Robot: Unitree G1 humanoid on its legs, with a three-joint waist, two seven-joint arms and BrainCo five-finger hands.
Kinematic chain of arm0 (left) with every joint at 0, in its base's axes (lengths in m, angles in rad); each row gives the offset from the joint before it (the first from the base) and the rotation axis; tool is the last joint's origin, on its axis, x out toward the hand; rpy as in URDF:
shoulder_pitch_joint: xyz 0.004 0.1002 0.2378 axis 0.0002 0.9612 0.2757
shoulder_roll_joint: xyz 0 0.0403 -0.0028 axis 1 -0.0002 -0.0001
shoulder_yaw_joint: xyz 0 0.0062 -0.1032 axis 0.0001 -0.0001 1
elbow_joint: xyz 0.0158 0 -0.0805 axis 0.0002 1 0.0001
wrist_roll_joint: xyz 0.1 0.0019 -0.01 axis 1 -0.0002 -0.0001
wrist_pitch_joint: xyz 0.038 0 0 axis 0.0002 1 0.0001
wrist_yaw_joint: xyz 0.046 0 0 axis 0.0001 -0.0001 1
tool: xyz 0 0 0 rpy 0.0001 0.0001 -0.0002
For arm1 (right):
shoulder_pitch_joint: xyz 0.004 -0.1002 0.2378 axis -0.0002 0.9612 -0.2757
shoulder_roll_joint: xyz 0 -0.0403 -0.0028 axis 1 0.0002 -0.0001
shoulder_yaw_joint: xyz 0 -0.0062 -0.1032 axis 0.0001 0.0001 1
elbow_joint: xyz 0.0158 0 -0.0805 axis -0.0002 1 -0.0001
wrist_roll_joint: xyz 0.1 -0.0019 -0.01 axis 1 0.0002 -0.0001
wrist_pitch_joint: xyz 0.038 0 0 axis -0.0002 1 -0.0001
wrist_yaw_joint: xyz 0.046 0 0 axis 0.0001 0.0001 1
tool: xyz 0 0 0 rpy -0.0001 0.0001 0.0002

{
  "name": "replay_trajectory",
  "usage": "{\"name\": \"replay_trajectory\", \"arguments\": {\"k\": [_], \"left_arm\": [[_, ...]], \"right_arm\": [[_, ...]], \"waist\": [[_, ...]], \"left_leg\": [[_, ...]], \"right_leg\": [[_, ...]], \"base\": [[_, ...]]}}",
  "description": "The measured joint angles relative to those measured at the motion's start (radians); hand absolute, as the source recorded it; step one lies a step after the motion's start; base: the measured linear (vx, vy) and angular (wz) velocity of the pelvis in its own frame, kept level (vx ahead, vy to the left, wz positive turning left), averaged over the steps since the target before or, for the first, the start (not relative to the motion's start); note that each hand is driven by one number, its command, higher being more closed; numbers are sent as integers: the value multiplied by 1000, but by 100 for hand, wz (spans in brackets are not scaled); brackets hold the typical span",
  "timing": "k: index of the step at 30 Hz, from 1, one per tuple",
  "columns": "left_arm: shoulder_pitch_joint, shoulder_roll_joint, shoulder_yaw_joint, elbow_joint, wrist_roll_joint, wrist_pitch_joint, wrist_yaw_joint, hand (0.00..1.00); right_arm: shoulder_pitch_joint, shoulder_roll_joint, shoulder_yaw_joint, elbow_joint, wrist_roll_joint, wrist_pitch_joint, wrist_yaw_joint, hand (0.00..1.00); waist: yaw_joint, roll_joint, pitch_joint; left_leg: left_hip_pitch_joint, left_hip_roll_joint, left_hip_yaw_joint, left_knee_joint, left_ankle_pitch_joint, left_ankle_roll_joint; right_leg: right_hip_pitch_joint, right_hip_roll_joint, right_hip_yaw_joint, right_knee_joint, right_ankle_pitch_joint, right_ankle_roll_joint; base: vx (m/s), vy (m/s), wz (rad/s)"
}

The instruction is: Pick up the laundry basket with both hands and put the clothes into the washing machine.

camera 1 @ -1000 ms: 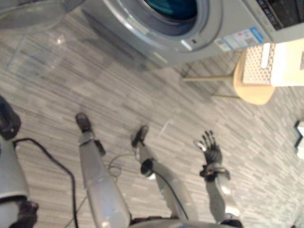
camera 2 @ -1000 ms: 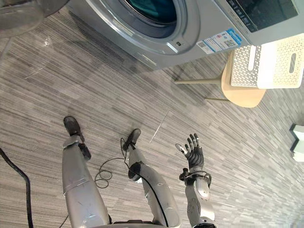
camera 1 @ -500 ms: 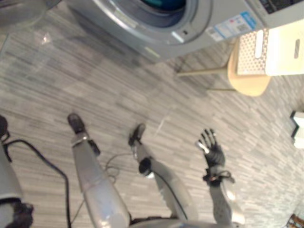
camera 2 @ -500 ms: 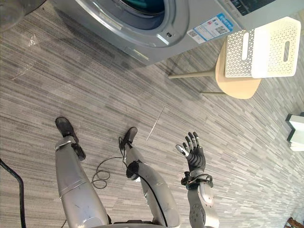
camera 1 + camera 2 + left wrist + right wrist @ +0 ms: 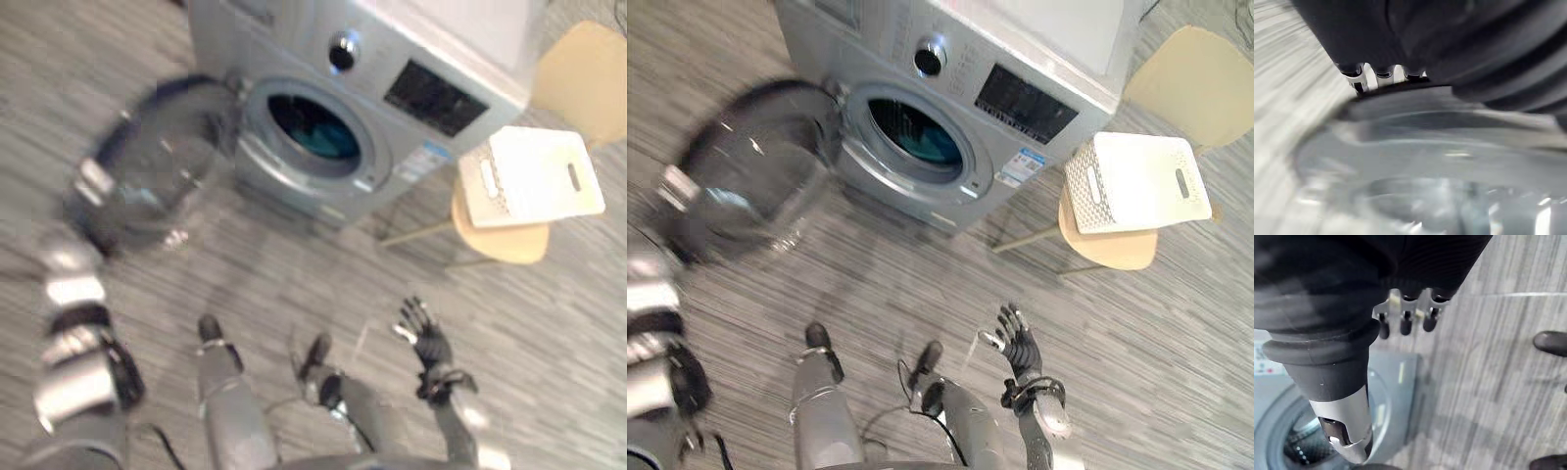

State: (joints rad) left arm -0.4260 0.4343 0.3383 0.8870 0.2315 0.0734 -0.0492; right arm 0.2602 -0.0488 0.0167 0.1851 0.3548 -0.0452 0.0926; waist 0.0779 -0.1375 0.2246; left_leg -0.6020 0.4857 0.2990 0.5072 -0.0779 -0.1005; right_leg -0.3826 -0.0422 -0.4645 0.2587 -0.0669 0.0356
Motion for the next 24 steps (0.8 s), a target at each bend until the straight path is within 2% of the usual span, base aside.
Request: {"name": "replay_trajectory", "arguments": {"k": [2,3,5,6,7,8,9,10,11,12,13,14,16,19,21,23,24], "left_arm": [[74,-94,-145,36,-61,-8,-14,0],[112,-156,-321,61,-94,-16,-34,0],[176,-208,-486,64,-108,-36,-61,0],[196,-220,-531,64,-109,-43,-73,0],[212,-244,-646,58,-118,-44,-111,0],[199,-249,-696,54,-121,-42,-122,0],[139,-264,-784,52,-135,-39,-134,0],[47,-274,-810,54,-199,-36,-134,0],[-1,-277,-802,53,-227,-40,-132,0],[-76,-267,-766,38,-280,-52,-119,0],[-95,-261,-749,10,-306,-54,-106,0],[-100,-241,-720,-94,-359,-66,-64,0],[-16,-218,-705,-314,-400,-113,-30,0],[199,-230,-661,-427,-428,-145,-33,0],[380,-250,-621,-423,-437,-147,-40,0],[457,-256,-587,-423,-438,-147,-45,0],[524,-263,-540,-422,-437,-148,-53,0]], "right_arm": [[-3,0,0,18,-22,5,1,0],[-27,0,0,72,-46,4,0,0],[-59,0,0,141,-56,4,0,0],[-65,0,-1,163,-56,2,0,0],[-78,-1,-1,230,-74,0,1,0],[-84,-4,0,259,-86,0,1,0],[-105,-14,1,322,-100,0,6,0],[-128,-30,2,374,-125,2,18,0],[-138,-39,2,391,-134,8,21,0],[-147,-56,1,403,-144,12,19,0],[-145,-64,-1,402,-152,11,19,0],[-132,-81,-3,402,-171,12,18,0],[-98,-102,-22,433,-201,12,20,0],[-80,-100,-38,509,-213,12,20,0],[-78,-94,-40,544,-238,3,20,0],[-78,-89,-44,568,-249,-2,20,0],[-73,-75,-67,598,-252,-9,19,0]], "waist": [[-4,-9,-7],[-15,-22,-15],[-40,-30,-23],[-49,-30,-23],[-67,-30,-25],[-68,-29,-27],[-75,-16,-30],[-92,-1,-38],[-98,8,-44],[-123,22,-53],[-133,30,-58],[-152,50,-73],[-148,95,-102],[-147,132,-148],[-143,147,-162],[-135,149,-165],[-120,146,-176]], "left_leg": [[30,-27,9,-26,3,-3],[61,-55,19,-50,7,-5],[100,-71,43,-58,6,-5],[116,-72,55,-60,5,-4],[165,-80,90,-81,4,-3],[185,-84,105,-92,4,-3],[217,-90,129,-113,4,-3],[242,-106,147,-131,7,-5],[252,-114,157,-140,10,-2],[281,-129,178,-162,26,15],[293,-137,183,-175,32,17],[316,-155,192,-205,43,18],[365,-183,197,-268,59,12],[438,-207,206,-336,70,-4],[491,-214,222,-374,75,-13],[505,-215,222,-388,79,-19],[509,-218,221,-405,87,-21]], "right_leg": [[5,-28,-1,21,-11,8],[11,-50,7,36,-16,10],[24,-64,32,41,-15,11],[32,-66,41,37,-14,13],[46,-67,71,17,-8,18],[53,-67,85,7,-3,22],[70,-70,102,-13,9,32],[85,-78,115,-25,26,34],[89,-82,119,-27,31,35],[97,-91,130,-34,40,35],[103,-95,135,-40,43,36],[118,-101,135,-57,52,42],[166,-102,129,-109,64,49],[233,-98,119,-162,66,53],[279,-90,120,-192,66,54],[291,-83,117,-201,66,54],[296,-81,113,-212,66,54]], "base": [[12,48,26],[5,35,11],[9,46,-14],[3,64,-37],[3,44,-35],[12,40,-45],[30,30,-35],[38,42,-30],[52,60,-28],[47,48,-21],[67,47,-16],[138,39,-2],[166,29,8],[177,6,6],[158,-10,-6],[71,-15,-2],[70,-17,17]]}}
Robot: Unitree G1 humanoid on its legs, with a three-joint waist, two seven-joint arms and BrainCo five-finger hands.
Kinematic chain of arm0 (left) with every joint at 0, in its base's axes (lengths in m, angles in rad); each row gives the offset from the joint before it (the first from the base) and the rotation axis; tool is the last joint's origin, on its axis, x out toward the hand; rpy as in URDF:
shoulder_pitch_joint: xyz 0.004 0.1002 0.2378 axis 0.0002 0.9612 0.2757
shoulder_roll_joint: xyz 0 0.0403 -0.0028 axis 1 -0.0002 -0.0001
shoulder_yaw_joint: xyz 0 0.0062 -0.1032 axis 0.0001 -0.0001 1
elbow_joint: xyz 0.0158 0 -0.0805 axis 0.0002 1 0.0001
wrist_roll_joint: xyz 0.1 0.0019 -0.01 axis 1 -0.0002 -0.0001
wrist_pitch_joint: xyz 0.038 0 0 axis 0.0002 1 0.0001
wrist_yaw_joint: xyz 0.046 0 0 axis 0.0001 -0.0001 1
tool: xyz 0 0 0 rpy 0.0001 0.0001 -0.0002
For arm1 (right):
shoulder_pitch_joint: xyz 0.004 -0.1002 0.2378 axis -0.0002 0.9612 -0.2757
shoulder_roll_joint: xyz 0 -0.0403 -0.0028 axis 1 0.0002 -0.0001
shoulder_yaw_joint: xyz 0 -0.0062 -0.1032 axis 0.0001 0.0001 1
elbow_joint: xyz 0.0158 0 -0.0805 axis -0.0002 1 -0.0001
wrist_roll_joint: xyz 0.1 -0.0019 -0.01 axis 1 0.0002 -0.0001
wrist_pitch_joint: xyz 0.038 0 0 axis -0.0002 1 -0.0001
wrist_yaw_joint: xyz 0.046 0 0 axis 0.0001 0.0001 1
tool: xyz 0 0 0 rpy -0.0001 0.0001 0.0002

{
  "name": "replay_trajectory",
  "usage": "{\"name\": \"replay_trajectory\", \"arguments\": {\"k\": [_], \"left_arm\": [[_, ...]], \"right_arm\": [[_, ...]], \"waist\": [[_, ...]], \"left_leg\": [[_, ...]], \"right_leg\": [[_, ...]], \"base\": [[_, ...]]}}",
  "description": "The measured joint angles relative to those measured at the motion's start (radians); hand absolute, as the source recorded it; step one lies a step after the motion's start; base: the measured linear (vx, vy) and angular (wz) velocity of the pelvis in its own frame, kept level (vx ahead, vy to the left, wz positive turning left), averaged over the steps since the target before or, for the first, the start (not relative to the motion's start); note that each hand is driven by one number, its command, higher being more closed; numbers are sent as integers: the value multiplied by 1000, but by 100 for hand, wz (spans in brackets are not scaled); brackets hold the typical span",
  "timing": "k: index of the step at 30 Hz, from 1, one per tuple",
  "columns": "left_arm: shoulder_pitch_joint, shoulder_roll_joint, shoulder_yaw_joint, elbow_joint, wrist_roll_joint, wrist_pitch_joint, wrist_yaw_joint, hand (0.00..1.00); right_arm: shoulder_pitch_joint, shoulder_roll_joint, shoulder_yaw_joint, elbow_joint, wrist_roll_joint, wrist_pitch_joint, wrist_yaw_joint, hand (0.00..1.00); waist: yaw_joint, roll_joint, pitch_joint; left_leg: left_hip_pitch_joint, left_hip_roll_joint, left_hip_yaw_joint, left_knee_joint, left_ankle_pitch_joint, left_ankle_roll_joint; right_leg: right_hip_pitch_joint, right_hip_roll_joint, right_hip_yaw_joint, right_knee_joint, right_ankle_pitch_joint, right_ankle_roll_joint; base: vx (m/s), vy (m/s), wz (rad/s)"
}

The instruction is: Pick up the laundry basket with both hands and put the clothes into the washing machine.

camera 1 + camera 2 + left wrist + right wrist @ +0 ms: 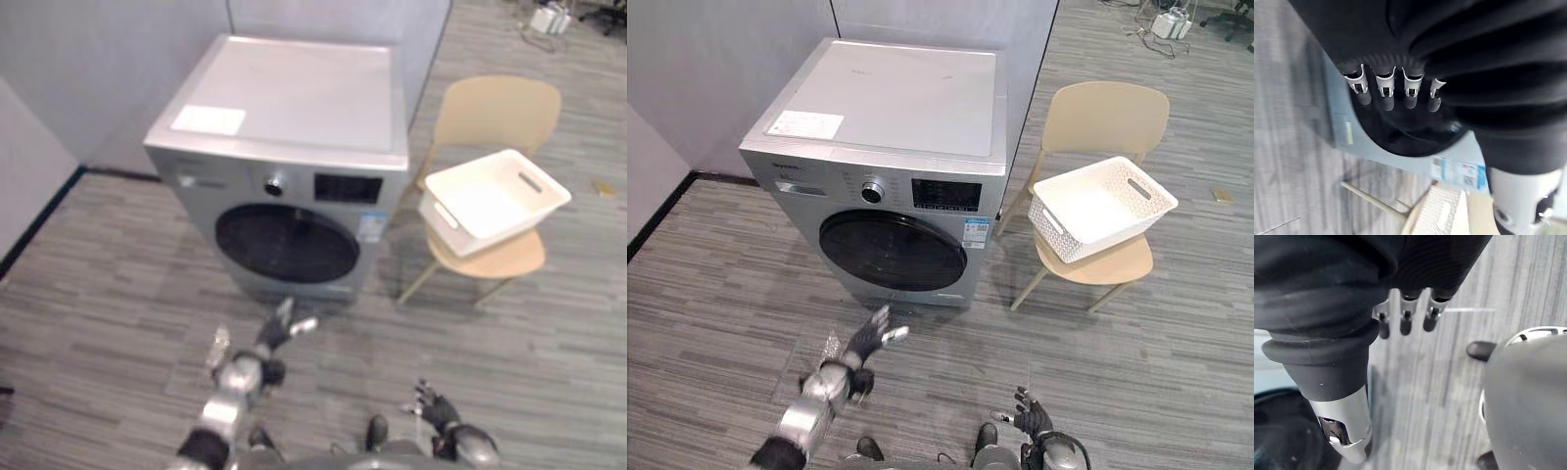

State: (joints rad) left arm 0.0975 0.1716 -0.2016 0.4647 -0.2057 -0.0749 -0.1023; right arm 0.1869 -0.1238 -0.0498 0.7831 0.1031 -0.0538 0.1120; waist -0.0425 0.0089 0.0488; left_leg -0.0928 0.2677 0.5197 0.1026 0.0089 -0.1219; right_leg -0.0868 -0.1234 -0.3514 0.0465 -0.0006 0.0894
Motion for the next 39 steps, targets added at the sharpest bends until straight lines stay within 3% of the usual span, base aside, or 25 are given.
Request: {"name": "replay_trajectory", "arguments": {"k": [4,7,12,15,18,20,27,28,29,30,31,32,33,34,35,37,39], "left_arm": [[143,-89,232,2,2,-61,48,0],[196,-114,335,56,-2,-112,106,0],[229,-116,444,243,-108,-104,72,0],[261,-112,447,328,-124,-85,21,0],[265,-112,447,393,-79,-81,19,0],[266,-113,446,396,-59,-80,23,0],[209,-112,444,396,-62,-77,41,0],[198,-113,442,395,-62,-77,41,0],[194,-112,439,395,-62,-77,41,0],[189,-113,433,391,-63,-77,41,0],[186,-112,427,390,-62,-77,42,0],[190,-113,418,376,-62,-77,43,0],[195,-116,406,360,-62,-77,43,0],[193,-114,396,335,-60,-78,45,0],[183,-112,396,325,-60,-79,45,0],[144,-124,396,322,-60,-86,62,0],[133,-143,399,319,-60,-86,66,0]], "right_arm": [[20,29,-62,68,3,-21,-21,0],[36,33,-77,90,5,-55,-49,0],[34,33,-123,119,9,-53,-68,0],[35,24,-171,142,13,-44,-68,0],[35,27,-210,144,28,-32,-77,0],[16,34,-210,144,46,-26,-89,0],[-46,83,-205,146,53,-25,-89,0],[-48,83,-205,154,53,-24,-89,0],[-53,82,-205,163,53,-23,-89,0],[-63,77,-204,181,52,-21,-89,0],[-66,74,-203,187,50,-14,-90,0],[-71,72,-190,202,44,-12,-91,0],[-72,71,-183,207,47,-14,-92,0],[-71,75,-185,207,48,-17,-97,0],[-72,75,-180,207,49,-17,-99,0],[-68,75,-143,214,52,-17,-112,0],[-65,75,-136,197,57,-20,-116,0]], "waist": [[20,2,-6],[64,8,-23],[61,18,-26],[69,17,-23],[62,19,-18],[66,14,-18],[64,-13,-7],[65,-31,-8],[65,-28,-6],[62,-32,6],[63,-28,15],[64,-31,39],[62,-28,51],[55,-24,58],[56,-30,58],[66,-52,63],[58,-55,63]], "left_leg": [[20,-7,-45,-4,3,0],[34,-9,-63,-4,3,0],[37,-20,-120,24,-4,6],[24,-28,-154,102,-54,24],[-19,-52,-211,217,-135,50],[-38,-71,-216,248,-155,64],[-112,-137,-249,287,-185,105],[-121,-150,-256,289,-192,109],[-121,-156,-261,292,-197,111],[-118,-166,-275,293,-207,117],[-108,-168,-283,290,-210,120],[-66,-198,-304,249,-203,131],[-42,-208,-328,231,-197,142],[-30,-206,-381,227,-190,153],[-34,-207,-408,227,-189,155],[-47,-236,-523,206,-176,148],[-69,-278,-609,199,-168,138]], "right_leg": [[71,0,-49,-40,2,5],[104,-2,-62,-52,4,7],[145,-17,-114,-43,-6,20],[166,-47,-139,0,-40,42],[147,-127,-169,164,-122,71],[131,-160,-169,199,-130,80],[104,-203,-171,198,-121,68],[99,-214,-174,207,-124,59],[98,-219,-176,218,-133,41],[93,-234,-173,278,-139,-25],[69,-250,-160,354,-118,-58],[17,-275,-79,512,-69,-158],[-13,-277,-27,576,-61,-182],[-46,-213,74,615,-136,-90],[-54,-159,117,597,-173,-73],[-98,34,305,441,-223,-44],[-132,104,449,396,-220,-39]], "base": [[40,-7,33],[-29,9,20],[-66,12,30],[-70,92,31],[-50,142,50],[-34,136,19],[2,97,20],[73,55,30],[96,52,27],[93,29,27],[108,112,40],[78,123,40],[115,129,70],[115,4,82],[141,-80,129],[132,-161,150],[101,-170,170]]}}
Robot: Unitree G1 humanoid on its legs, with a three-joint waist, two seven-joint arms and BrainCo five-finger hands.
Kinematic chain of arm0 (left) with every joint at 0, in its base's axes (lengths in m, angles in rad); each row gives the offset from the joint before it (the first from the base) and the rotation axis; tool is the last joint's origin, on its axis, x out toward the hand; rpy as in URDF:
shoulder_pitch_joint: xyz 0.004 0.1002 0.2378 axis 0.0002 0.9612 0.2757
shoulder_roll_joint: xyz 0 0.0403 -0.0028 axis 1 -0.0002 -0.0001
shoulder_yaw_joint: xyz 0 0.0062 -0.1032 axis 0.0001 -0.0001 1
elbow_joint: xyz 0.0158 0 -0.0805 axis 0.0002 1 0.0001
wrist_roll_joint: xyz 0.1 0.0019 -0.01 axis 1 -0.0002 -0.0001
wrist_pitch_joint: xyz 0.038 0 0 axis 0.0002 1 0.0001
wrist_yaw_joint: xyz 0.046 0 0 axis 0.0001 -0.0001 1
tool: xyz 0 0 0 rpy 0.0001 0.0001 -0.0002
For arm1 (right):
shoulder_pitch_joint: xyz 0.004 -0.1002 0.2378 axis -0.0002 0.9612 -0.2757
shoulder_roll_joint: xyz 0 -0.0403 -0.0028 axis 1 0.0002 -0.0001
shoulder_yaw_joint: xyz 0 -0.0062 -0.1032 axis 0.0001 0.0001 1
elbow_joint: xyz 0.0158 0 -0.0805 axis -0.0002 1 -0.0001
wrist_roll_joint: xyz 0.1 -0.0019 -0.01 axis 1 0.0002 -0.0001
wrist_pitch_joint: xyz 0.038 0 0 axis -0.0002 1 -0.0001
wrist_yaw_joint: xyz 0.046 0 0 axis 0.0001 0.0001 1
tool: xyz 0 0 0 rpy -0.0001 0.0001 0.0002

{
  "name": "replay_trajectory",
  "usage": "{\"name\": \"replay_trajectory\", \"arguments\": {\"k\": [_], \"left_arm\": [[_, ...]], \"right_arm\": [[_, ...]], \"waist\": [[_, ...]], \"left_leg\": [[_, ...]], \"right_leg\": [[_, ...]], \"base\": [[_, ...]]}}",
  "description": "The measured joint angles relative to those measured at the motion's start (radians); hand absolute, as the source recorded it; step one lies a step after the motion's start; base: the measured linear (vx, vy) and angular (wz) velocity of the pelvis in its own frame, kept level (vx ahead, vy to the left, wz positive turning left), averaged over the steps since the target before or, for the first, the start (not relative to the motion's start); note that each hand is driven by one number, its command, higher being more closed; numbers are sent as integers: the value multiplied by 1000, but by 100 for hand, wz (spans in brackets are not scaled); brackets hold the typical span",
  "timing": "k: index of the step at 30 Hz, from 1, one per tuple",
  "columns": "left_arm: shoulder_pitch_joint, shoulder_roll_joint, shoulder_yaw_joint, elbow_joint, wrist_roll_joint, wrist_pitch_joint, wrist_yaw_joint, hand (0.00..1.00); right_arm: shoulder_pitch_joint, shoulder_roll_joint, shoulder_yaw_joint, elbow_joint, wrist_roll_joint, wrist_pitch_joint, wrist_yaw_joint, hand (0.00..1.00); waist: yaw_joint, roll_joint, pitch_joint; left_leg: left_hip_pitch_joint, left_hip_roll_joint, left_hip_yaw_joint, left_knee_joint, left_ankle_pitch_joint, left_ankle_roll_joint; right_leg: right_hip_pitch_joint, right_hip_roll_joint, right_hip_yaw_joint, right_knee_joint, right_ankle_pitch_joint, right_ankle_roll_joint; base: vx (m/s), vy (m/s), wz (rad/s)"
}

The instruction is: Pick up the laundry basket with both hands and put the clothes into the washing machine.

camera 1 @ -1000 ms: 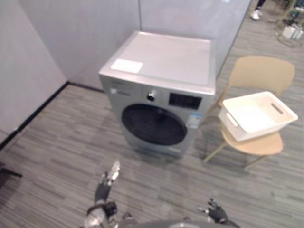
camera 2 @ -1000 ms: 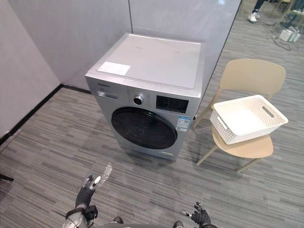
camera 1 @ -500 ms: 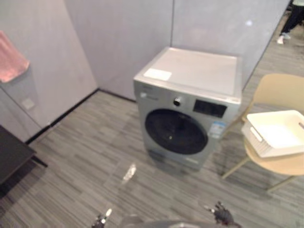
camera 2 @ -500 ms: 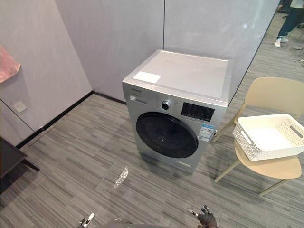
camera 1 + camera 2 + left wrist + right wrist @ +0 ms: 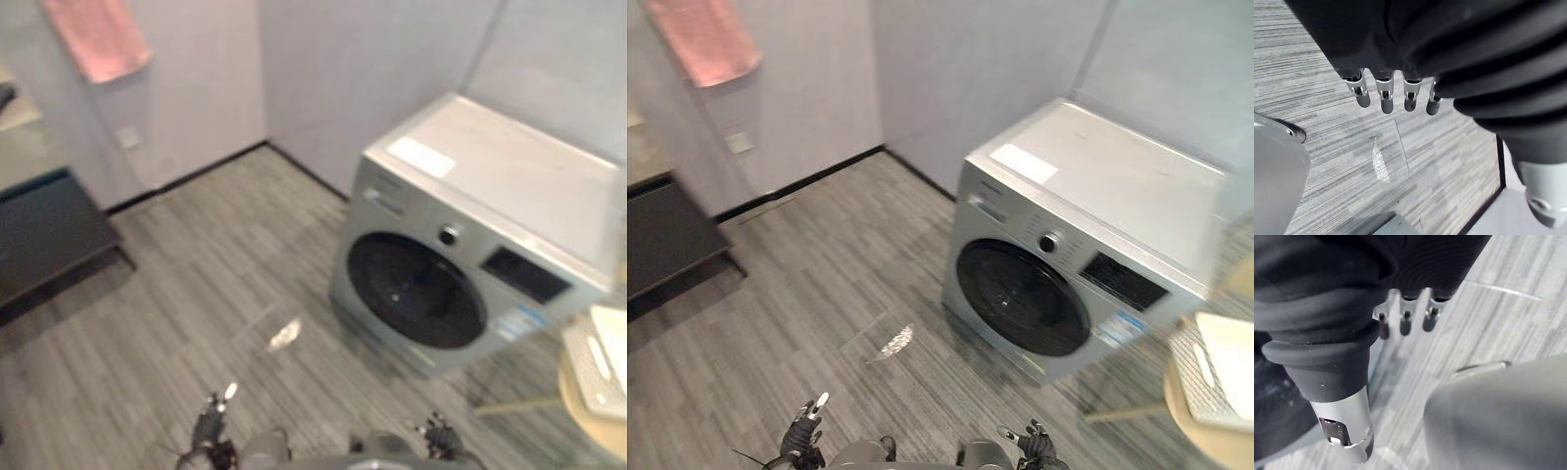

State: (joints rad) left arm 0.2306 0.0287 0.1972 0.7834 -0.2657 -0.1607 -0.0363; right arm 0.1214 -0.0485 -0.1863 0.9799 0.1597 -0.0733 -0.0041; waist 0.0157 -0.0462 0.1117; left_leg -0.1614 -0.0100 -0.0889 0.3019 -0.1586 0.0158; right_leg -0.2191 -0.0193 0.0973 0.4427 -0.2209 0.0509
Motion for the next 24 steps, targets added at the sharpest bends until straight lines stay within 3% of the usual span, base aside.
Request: {"name": "replay_trajectory", "arguments": {"k": [1,2,3,4,6,8,9,10,11,13,16,18,22,23,24], "left_arm": [[-9,-8,2,-1,2,0,2,0],[-22,-20,1,0,2,0,12,0],[-21,-30,8,-4,3,-2,19,0],[-17,-37,12,-4,3,-1,21,0],[-22,-53,23,-6,3,0,43,0],[-32,-67,41,-6,2,3,58,0],[-36,-62,47,-10,2,4,61,0],[-35,-61,49,-10,2,4,62,0],[-32,-55,51,-10,2,4,62,0],[-36,-54,56,-4,5,4,63,0],[-42,-46,57,8,24,10,64,0],[-58,-44,52,10,25,13,65,0],[-55,-45,51,20,23,12,70,0],[-54,-45,52,20,22,10,76,0],[-56,-41,52,23,22,12,79,0]], "right_arm": [[14,-2,0,-13,0,0,-2,0],[29,-5,5,-23,6,-3,-3,0],[29,-20,29,-40,6,-3,-11,0],[28,-23,35,-57,5,-4,-14,0],[17,-6,52,-95,0,-6,-15,0],[28,0,58,-129,-3,-7,-19,0],[30,8,56,-151,-3,-11,-27,0],[28,12,50,-165,-3,-17,-36,0],[21,25,31,-180,-1,-21,-44,0],[18,31,11,-182,9,-34,-53,0],[9,68,-5,-164,19,-27,-61,0],[13,87,-12,-164,32,-27,-64,0],[0,119,-37,-188,67,-31,-81,0],[-1,119,-43,-189,68,-32,-82,0],[-2,119,-47,-185,68,-32,-81,0]], "waist": [[-3,-4,1],[2,-11,6],[30,18,11],[35,36,10],[22,67,28],[23,57,34],[26,46,41],[31,41,42],[38,28,37],[52,15,35],[51,5,40],[56,5,41],[83,4,37],[83,0,38],[81,-11,37]], "left_leg": [[-13,-35,-64,7,2,-3],[-17,-63,-138,29,-5,-12],[-31,-57,-186,60,-23,-29],[-49,-49,-200,85,-29,-29],[-118,44,-32,191,-31,-35],[-113,141,167,195,-30,-36],[-83,218,345,179,-31,-28],[-58,256,447,152,-28,-25],[-52,251,480,116,-4,-43],[-54,193,463,50,43,-22],[-96,111,394,-19,95,12],[-120,85,355,-29,117,23],[-117,58,336,-44,114,19],[-122,43,342,-43,76,27],[-115,25,362,-54,57,8]], "right_leg": [[-9,12,65,-20,5,6],[5,6,44,6,10,-15],[27,7,-28,-6,-6,-27],[37,3,-80,-16,-8,-31],[111,-2,-272,-59,-10,-42],[164,-2,-371,-81,-10,-42],[205,-2,-428,-99,-10,-42],[221,-3,-456,-110,-10,-43],[230,-20,-474,-121,-12,-44],[229,-50,-497,-148,-12,-44],[216,-93,-574,-169,-11,-35],[215,-105,-625,-172,-5,-25],[233,-122,-644,-180,-1,-5],[233,-144,-652,-159,-27,10],[235,-165,-665,-156,-54,0]], "base": [[121,-227,243],[174,-279,232],[178,-231,185],[145,-192,170],[134,-239,225],[119,-175,187],[94,-98,162],[151,-104,161],[122,8,120],[88,56,72],[42,90,83],[41,91,90],[-27,60,28],[-112,61,16],[-91,98,39]]}}
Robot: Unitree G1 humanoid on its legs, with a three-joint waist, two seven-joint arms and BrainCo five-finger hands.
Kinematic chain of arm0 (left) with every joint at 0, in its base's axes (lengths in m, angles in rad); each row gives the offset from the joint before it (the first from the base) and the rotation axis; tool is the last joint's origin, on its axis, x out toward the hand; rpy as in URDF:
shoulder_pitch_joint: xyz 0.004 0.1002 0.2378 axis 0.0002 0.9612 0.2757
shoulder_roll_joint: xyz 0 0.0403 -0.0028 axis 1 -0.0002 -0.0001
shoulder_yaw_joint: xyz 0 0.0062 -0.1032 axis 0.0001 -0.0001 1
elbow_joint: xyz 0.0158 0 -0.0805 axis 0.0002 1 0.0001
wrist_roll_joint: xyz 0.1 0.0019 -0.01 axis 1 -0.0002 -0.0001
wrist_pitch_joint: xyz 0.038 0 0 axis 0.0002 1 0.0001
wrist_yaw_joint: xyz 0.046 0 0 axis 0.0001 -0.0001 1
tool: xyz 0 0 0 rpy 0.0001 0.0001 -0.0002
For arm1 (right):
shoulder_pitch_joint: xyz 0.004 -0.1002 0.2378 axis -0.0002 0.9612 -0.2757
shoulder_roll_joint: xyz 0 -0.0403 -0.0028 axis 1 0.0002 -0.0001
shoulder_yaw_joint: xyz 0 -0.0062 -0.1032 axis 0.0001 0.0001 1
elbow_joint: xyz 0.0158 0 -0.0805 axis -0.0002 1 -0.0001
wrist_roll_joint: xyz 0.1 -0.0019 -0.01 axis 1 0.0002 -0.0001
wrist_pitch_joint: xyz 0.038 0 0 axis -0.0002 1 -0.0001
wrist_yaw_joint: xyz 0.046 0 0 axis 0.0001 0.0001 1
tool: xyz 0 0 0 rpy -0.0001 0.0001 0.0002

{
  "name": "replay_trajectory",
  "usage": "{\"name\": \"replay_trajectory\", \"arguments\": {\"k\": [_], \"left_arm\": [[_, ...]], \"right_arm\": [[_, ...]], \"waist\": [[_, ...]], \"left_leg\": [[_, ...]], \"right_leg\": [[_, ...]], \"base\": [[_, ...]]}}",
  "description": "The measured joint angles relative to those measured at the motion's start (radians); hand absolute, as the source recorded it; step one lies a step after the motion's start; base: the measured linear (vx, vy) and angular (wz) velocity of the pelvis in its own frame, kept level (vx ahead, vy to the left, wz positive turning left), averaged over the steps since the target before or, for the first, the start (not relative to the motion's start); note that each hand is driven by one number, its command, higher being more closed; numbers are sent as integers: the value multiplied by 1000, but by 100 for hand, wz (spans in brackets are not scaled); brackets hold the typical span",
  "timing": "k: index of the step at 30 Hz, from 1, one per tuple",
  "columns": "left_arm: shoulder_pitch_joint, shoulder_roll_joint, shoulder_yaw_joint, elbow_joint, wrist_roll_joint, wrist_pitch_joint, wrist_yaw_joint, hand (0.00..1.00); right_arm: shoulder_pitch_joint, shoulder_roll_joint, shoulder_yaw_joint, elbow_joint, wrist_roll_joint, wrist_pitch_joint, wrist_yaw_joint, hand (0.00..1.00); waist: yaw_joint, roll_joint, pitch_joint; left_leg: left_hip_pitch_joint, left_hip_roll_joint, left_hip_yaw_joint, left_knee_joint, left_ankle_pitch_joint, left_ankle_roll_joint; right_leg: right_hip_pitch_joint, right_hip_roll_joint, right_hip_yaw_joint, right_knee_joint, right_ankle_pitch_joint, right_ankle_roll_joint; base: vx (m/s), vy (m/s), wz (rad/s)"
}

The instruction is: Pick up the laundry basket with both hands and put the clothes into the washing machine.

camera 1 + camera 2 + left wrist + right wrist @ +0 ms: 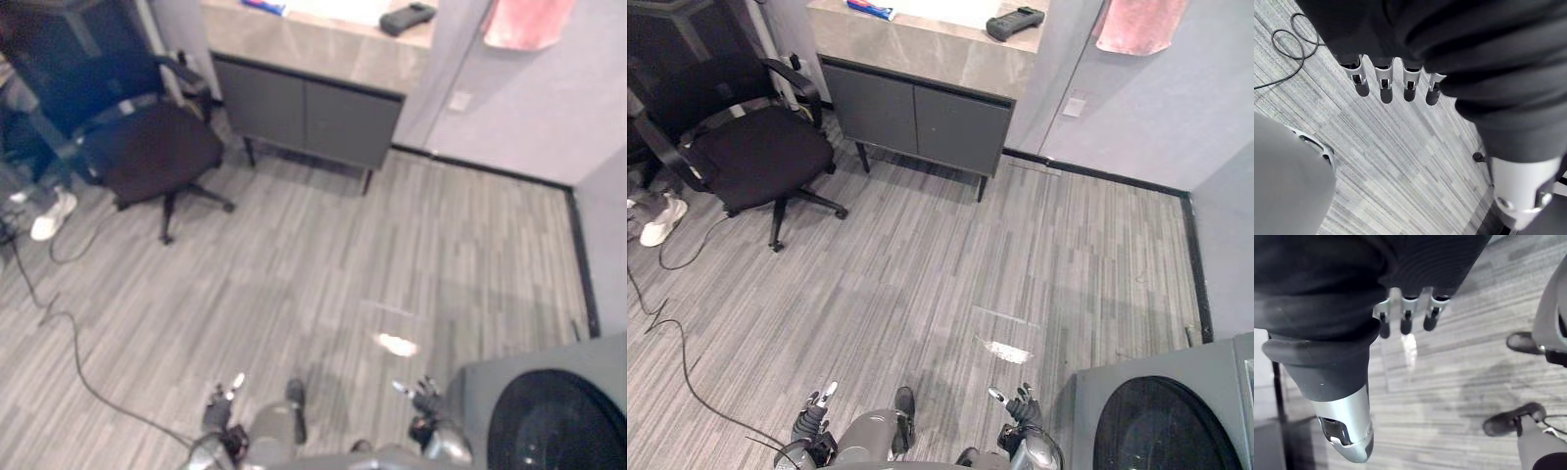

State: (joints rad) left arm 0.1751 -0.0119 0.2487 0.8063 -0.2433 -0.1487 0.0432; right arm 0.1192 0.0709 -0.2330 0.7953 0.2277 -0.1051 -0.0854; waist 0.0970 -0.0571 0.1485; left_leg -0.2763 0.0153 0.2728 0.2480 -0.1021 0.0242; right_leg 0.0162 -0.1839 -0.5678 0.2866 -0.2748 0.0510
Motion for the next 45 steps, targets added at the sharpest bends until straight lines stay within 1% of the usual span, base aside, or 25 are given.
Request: {"name": "replay_trajectory", "arguments": {"k": [1,2,3,5,7,11,12,14,15,18,20,21,22,24,27,29,30,31,32,33,34,37,41,43,45], "left_arm": [[-7,18,-4,1,0,5,2,0],[17,11,-6,2,1,6,2,0],[20,6,-2,22,-4,10,3,0],[24,27,-21,23,9,12,3,0],[26,29,-23,25,19,11,2,0],[12,27,-25,56,19,8,0,0],[11,29,-25,67,19,7,1,0],[13,39,-22,78,19,7,2,0],[18,49,-17,84,20,7,2,0],[34,20,-2,99,21,9,0,0],[37,3,24,96,20,9,-4,0],[37,8,45,95,20,10,-9,0],[38,14,53,92,20,10,-17,0],[38,11,57,85,20,9,-20,0],[37,-5,62,75,21,10,-19,0],[18,-13,70,75,21,9,-16,0],[14,-13,70,75,22,9,-16,0],[1,-11,79,72,28,8,-16,0],[-7,-9,85,63,41,7,-14,0],[-11,-10,89,63,42,6,-14,0],[-17,-25,97,68,46,7,-13,0],[-12,-18,110,68,55,5,7,0],[-12,-23,106,81,81,7,4,0],[-18,-22,97,98,91,8,2,0],[-18,-17,67,98,93,8,1,0]], "right_arm": [[13,8,-2,9,8,1,0,0],[46,-6,6,-24,16,-2,1,0],[38,-17,11,-27,17,0,2,0],[42,-6,17,-33,17,3,2,0],[38,-5,30,-20,16,2,3,0],[9,-18,22,44,2,2,4,0],[-3,-25,19,63,-4,5,4,0],[-11,-27,16,91,-6,6,6,0],[-12,-28,17,114,-8,6,14,0],[-21,-61,31,149,-35,4,25,0],[-26,-81,43,155,-42,4,25,0],[-18,-79,46,159,-42,4,25,0],[3,-86,46,163,-42,3,25,0],[31,-94,41,164,-41,4,24,0],[43,-95,39,157,-37,6,24,0],[42,-90,30,155,-38,7,23,0],[40,-85,23,155,-38,7,24,0],[32,-74,12,146,-38,7,23,0],[32,-61,1,129,-38,8,23,0],[33,-57,-1,120,-38,8,23,0],[42,-64,-1,100,-37,6,23,0],[53,-42,8,72,-40,6,21,0],[46,-30,43,36,-43,5,24,0],[45,-28,46,33,-51,6,25,0],[38,-27,47,35,-68,10,26,0]], "waist": [[-11,-25,0],[-2,16,-11],[-2,30,9],[-13,35,2],[-29,22,-13],[-33,14,-22],[-36,18,-24],[-36,8,-31],[-38,-1,-45],[-47,49,-87],[-56,67,-84],[-57,62,-80],[-55,53,-73],[-55,55,-73],[-57,65,-69],[-56,61,-61],[-56,57,-56],[-56,57,-39],[-56,40,-21],[-55,42,-17],[-53,56,-14],[-53,24,-24],[-38,30,-28],[-39,34,-40],[-30,37,-56]], "left_leg": [[5,10,33,194,-71,52],[68,67,53,255,-174,-11],[92,70,32,270,-246,-3],[139,65,34,229,-252,-4],[181,72,30,171,-228,-11],[200,94,0,152,-204,-33],[205,105,-8,150,-203,-50],[241,128,-29,128,-197,-107],[268,145,-40,103,-193,-139],[271,248,-68,106,-141,-213],[191,308,-114,285,-87,-153],[127,343,-135,442,-5,-60],[74,378,-130,585,2,-21],[39,405,-58,683,-7,-8],[-1,384,6,682,-24,-33],[-30,314,-37,579,-89,-93],[-28,297,-43,531,-99,-95],[-21,270,-51,438,-107,-87],[-25,250,-59,346,-107,-87],[-24,239,-76,295,-104,-90],[-3,223,-133,176,-68,-116],[46,156,-45,150,-81,-73],[133,149,105,150,-144,-46],[180,158,196,125,-154,-39],[207,163,254,105,-141,-32]], "right_leg": [[-7,-54,-9,61,-39,-17],[-35,-57,20,219,-58,-29],[-98,-92,96,401,-52,-39],[-215,-121,198,581,-27,-42],[-248,-120,194,542,-37,-23],[-306,-123,248,247,7,35],[-309,-115,275,189,42,39],[-297,-84,305,67,166,32],[-296,-62,323,53,254,59],[-268,46,294,29,223,-4],[-228,109,292,-22,215,-30],[-174,141,296,-70,220,-51],[-115,167,296,-122,224,-66],[-59,187,303,-173,229,-79],[-31,209,348,-210,230,-87],[-32,216,354,-215,234,-92],[-30,212,354,-215,234,-92],[-17,199,352,-216,229,-85],[-15,176,353,-208,219,-65],[-15,165,353,-198,212,-57],[-28,155,364,-169,191,-26],[-37,78,412,-136,179,17],[-60,40,507,-74,179,16],[-98,21,495,-37,181,14],[-129,2,418,-40,183,11]], "base": [[-11,95,7],[84,152,-15],[84,117,-47],[66,57,-12],[161,-25,15],[220,-114,24],[287,-256,35],[320,-341,27],[323,-356,7],[295,-345,-23],[271,-383,-31],[209,-322,-30],[167,-258,-27],[137,-223,-29],[158,-99,-39],[144,58,-14],[152,119,7],[88,153,14],[76,181,15],[55,240,3],[33,234,-6],[80,297,-26],[86,270,-110],[39,130,-114],[127,52,-95]]}}
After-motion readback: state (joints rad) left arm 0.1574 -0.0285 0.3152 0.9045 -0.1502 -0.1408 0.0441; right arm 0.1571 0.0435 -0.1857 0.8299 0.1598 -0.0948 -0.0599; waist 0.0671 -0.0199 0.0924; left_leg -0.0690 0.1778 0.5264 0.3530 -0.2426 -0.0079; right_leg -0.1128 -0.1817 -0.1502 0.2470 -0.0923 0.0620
